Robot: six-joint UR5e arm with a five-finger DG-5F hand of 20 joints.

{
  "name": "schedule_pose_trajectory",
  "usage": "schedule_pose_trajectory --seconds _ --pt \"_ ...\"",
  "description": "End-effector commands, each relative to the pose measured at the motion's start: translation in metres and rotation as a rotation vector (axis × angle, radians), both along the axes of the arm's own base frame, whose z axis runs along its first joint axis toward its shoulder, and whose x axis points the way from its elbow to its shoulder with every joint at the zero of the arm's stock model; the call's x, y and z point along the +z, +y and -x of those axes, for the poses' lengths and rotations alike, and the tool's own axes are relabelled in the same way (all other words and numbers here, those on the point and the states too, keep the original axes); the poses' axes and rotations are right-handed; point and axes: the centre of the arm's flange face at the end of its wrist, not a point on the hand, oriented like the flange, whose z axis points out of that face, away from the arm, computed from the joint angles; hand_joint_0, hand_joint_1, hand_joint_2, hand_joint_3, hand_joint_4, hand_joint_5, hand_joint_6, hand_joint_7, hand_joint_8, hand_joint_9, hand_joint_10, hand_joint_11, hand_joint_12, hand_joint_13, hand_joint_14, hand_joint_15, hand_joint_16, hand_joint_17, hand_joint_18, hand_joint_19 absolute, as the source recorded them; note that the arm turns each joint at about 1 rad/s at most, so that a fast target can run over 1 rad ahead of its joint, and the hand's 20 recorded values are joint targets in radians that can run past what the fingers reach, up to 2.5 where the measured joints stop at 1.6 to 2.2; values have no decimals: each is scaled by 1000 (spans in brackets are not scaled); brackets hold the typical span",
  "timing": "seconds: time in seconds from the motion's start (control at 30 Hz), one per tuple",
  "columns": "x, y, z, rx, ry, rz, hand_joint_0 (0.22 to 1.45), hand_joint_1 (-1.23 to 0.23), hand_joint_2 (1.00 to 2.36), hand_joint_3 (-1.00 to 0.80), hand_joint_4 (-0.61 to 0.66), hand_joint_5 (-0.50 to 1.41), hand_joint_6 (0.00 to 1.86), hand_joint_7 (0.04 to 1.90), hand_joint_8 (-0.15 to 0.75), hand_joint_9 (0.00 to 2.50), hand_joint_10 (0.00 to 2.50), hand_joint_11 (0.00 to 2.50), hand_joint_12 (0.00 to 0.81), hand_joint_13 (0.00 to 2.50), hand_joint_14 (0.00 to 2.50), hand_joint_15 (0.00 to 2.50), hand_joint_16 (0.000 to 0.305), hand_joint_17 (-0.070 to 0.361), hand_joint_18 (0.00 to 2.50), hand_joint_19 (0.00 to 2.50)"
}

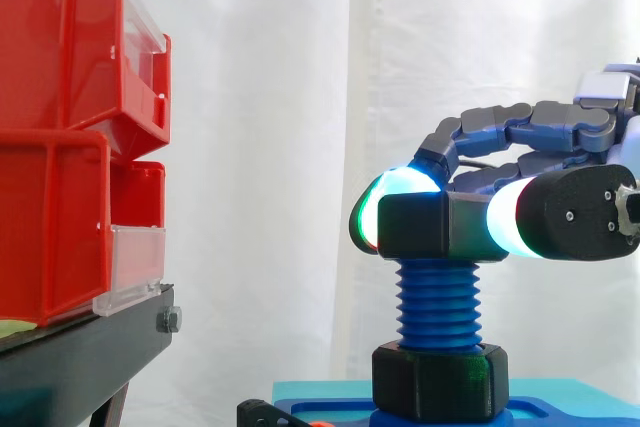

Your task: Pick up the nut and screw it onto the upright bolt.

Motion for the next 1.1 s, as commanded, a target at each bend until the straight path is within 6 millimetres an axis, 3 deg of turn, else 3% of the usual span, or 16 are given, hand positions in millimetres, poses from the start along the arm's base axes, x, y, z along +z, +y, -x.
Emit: schedule_pose_trajectory --seconds 0.0,0.93,1.07 --pt "-1 0 0 -1 6 2 533 -662 1000 -500 275 -198 504 1027 299 431 0 0 372 425 0 0 46 104 308 0" --pt "-1 0 1 -3 12 9 533 -661 1000 -500 277 -197 504 1027 299 435 0 0 373 427 0 0 46 104 310 0" --pt "-13 0 -1 -3 30 14 533 -662 1000 -500 277 -197 504 1027 299 434 0 0 372 426 0 0 46 104 309 0"
